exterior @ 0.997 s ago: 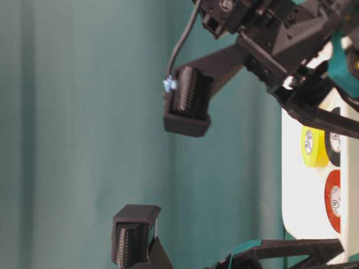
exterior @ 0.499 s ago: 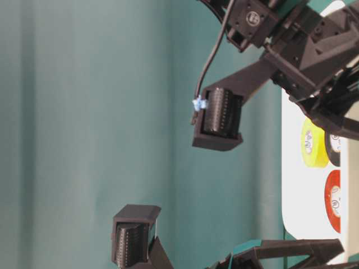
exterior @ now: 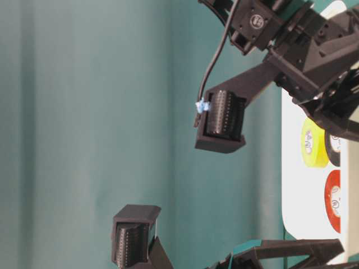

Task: Put the tape alternately from left to right into the white case.
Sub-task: 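Move the right gripper down onto the teal tape roll and grasp it, then lift the teal roll and carry it into the tray's lower right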

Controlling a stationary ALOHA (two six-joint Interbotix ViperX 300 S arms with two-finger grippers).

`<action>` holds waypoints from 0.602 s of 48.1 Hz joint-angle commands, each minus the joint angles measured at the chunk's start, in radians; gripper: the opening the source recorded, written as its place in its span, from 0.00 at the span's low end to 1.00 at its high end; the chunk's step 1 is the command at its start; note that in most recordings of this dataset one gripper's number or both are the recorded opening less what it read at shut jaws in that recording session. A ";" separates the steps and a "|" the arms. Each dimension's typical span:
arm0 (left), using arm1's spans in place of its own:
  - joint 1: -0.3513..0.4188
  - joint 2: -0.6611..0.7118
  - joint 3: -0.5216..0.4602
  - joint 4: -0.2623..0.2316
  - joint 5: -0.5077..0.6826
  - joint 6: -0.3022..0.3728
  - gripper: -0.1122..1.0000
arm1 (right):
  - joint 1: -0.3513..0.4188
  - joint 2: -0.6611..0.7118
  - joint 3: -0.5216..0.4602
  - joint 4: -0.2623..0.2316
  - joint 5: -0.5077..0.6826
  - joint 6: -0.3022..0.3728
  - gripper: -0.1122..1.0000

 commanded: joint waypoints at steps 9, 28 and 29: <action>-0.005 -0.025 -0.011 -0.002 -0.003 -0.002 0.94 | 0.003 -0.014 -0.028 0.002 -0.002 -0.005 0.39; -0.005 -0.023 -0.012 -0.002 0.009 -0.002 0.94 | 0.003 -0.041 -0.026 -0.002 -0.002 -0.005 0.39; -0.005 -0.025 -0.014 -0.002 0.009 -0.002 0.94 | 0.003 -0.049 -0.025 -0.002 -0.002 -0.005 0.39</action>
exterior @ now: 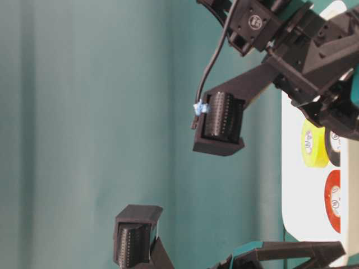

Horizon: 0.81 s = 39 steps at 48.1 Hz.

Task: Put the tape alternately from left to right into the white case.
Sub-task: 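Lift the teal roll and carry it into the tray's lower right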

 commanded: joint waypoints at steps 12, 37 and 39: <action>-0.005 -0.023 -0.009 -0.003 -0.003 -0.002 0.94 | -0.003 -0.166 0.012 -0.003 -0.005 -0.009 0.38; -0.005 -0.025 -0.014 -0.003 -0.003 0.000 0.94 | -0.005 -0.225 0.021 -0.015 -0.002 -0.015 0.38; -0.005 -0.025 -0.014 -0.003 -0.003 0.000 0.94 | -0.006 -0.225 0.020 -0.015 0.003 -0.017 0.38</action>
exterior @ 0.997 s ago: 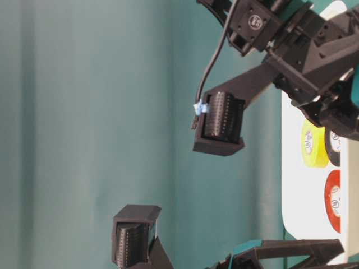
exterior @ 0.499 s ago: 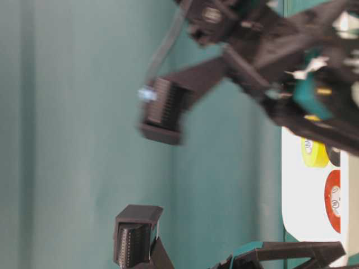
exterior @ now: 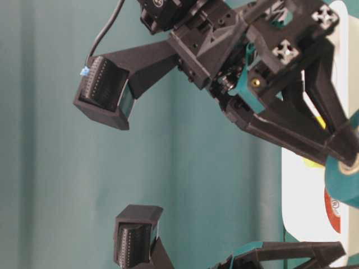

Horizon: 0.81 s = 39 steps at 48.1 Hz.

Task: Put the tape alternately from left to right into the white case.
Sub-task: 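Lift the teal roll and carry it into the tray's lower right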

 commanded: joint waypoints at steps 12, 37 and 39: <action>-0.005 -0.025 -0.015 -0.002 -0.002 0.000 0.94 | -0.035 -0.031 -0.015 -0.008 0.063 -0.005 0.38; -0.005 -0.026 -0.015 -0.002 0.012 0.000 0.94 | -0.219 -0.031 -0.018 -0.169 0.069 -0.003 0.38; -0.005 -0.026 -0.015 -0.002 0.012 0.000 0.94 | -0.230 -0.031 -0.014 -0.169 0.071 -0.003 0.38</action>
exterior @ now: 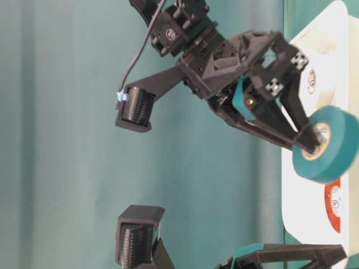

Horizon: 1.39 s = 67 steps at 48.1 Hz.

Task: Put the tape alternately from left to right into the white case.
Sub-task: 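Lift the teal roll and carry it into the tray's lower right, then lower the teal roll, open and withdraw the right gripper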

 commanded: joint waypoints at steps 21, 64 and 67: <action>-0.005 -0.025 -0.015 -0.003 -0.002 -0.002 0.94 | -0.095 -0.080 0.044 -0.006 0.051 0.000 0.38; -0.005 -0.025 -0.017 -0.003 -0.003 -0.003 0.94 | -0.146 -0.224 0.207 -0.008 0.046 0.008 0.38; -0.005 -0.025 -0.017 -0.003 -0.002 -0.003 0.94 | -0.164 -0.221 0.209 -0.008 0.048 0.006 0.38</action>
